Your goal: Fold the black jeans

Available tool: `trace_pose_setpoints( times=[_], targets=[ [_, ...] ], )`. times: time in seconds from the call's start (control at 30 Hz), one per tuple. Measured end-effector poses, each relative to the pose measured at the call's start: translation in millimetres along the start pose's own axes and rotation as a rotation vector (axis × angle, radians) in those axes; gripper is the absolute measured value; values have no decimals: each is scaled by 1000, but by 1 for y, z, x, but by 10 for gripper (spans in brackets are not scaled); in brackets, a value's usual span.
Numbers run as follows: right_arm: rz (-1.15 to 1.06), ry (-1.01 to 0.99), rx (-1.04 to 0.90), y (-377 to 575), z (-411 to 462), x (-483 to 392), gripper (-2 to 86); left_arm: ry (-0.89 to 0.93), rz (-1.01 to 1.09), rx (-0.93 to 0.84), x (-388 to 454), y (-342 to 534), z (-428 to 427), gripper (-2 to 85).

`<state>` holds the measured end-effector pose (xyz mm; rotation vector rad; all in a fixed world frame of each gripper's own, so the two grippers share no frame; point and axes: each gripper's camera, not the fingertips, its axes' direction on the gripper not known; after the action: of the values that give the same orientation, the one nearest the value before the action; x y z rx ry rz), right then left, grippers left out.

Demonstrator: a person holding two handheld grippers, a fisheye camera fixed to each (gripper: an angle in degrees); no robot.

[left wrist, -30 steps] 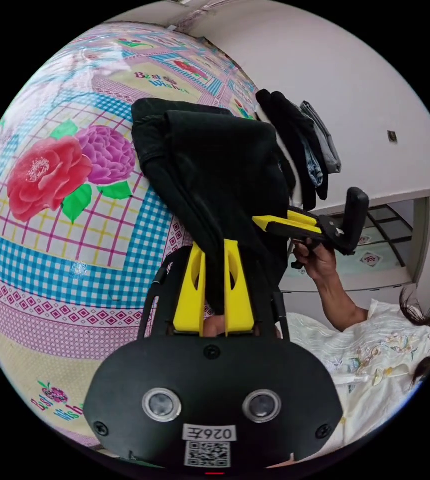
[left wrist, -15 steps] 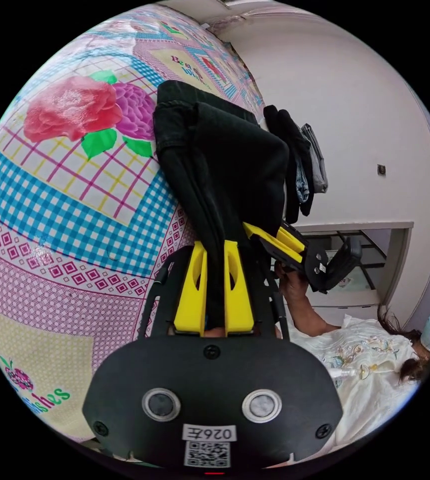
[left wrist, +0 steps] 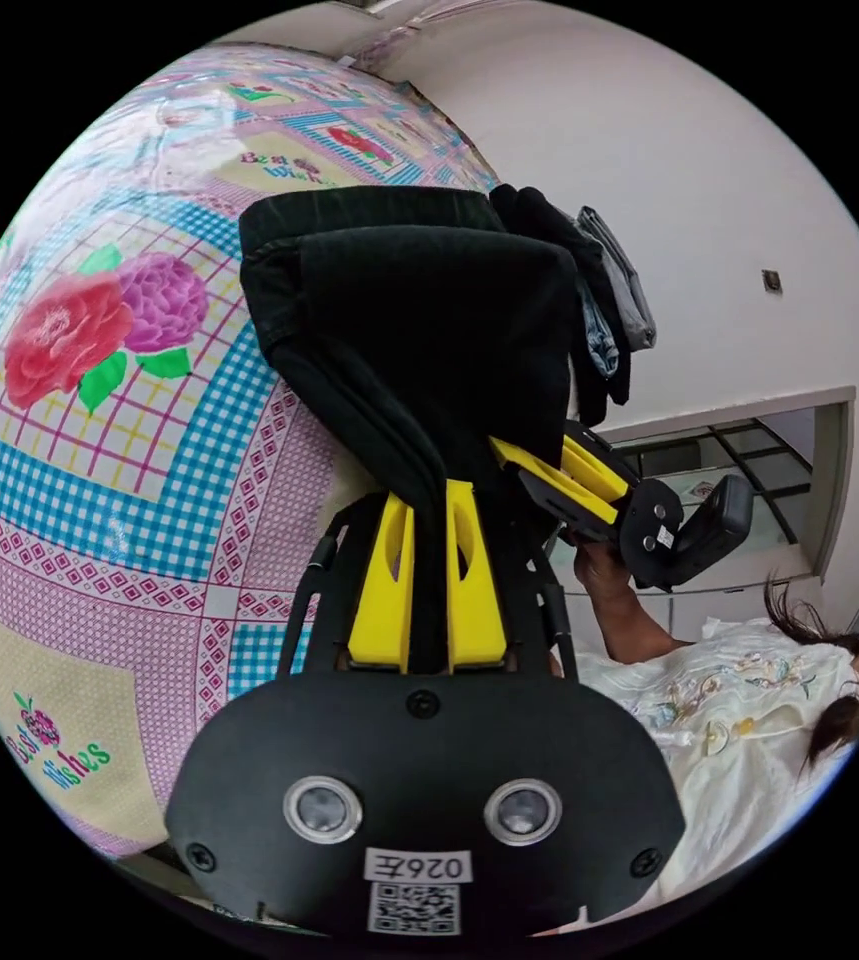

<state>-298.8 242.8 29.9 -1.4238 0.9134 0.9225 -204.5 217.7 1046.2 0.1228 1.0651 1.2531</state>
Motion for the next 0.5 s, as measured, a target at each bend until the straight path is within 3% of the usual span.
trace_pose_setpoints(
  times=[0.3, 0.5],
  targets=[
    [21, 148, 139, 26, -72, 41, 27, 68, 184, 125, 97, -23, 13, 55],
    [2, 369, 239, 38, -154, 110, 28, 192, 395, 182, 204, -78, 19, 56]
  ],
)
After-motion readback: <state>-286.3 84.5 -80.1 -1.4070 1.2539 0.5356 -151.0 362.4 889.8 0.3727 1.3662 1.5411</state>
